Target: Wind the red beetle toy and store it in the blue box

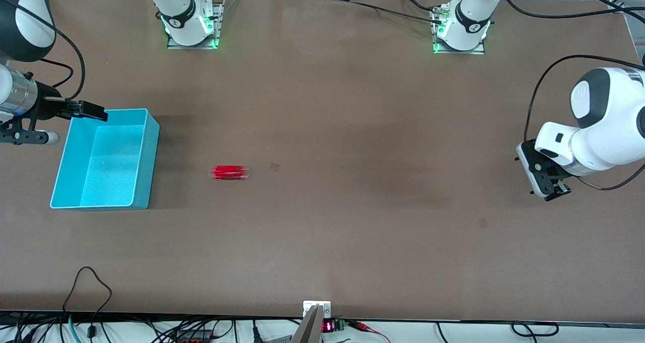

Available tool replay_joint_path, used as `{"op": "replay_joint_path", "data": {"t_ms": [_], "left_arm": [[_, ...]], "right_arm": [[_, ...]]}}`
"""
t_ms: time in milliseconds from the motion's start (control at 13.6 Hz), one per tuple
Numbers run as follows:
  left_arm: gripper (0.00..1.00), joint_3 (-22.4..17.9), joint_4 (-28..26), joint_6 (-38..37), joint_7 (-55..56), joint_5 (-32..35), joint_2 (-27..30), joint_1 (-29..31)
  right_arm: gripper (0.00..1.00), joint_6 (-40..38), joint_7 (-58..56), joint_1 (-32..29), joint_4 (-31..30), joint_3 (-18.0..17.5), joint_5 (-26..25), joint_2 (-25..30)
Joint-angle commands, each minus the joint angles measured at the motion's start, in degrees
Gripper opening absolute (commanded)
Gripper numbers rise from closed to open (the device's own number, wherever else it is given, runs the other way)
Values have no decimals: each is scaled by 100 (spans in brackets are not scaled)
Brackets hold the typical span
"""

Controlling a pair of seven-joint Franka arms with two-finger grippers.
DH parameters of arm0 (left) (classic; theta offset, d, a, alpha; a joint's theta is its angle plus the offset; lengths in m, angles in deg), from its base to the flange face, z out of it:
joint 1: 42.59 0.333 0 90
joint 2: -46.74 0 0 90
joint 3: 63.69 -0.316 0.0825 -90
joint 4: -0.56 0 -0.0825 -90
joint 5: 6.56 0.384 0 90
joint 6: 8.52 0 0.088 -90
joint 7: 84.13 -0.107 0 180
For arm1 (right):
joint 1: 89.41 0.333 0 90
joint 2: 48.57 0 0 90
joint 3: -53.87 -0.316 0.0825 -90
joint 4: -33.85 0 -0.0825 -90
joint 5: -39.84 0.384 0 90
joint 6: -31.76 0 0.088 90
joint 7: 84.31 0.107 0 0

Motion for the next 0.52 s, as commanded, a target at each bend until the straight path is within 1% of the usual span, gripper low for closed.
{"op": "replay_joint_path", "data": {"t_ms": [0,148,221,295,369,443], "left_arm": [[100,-14,33,-21,1885,-71,257,-200],[100,-49,269,110,3195,-62,275,-315],[100,-136,418,145,3889,-62,292,-402],[100,-311,542,94,4349,-70,327,-490],[100,-626,691,-20,4658,-123,371,-717],[100,-1099,927,-387,4809,-454,372,-1015]], "right_arm": [[100,-161,-165,-6,-68,-40,87,111],[100,-153,-560,-32,-68,-31,122,103],[100,-145,-675,-50,-77,-31,227,85],[100,-136,-781,-50,-77,-14,341,41],[100,-127,-886,-50,-94,-13,342,24],[100,-101,-957,-15,-112,-13,342,6]]}}
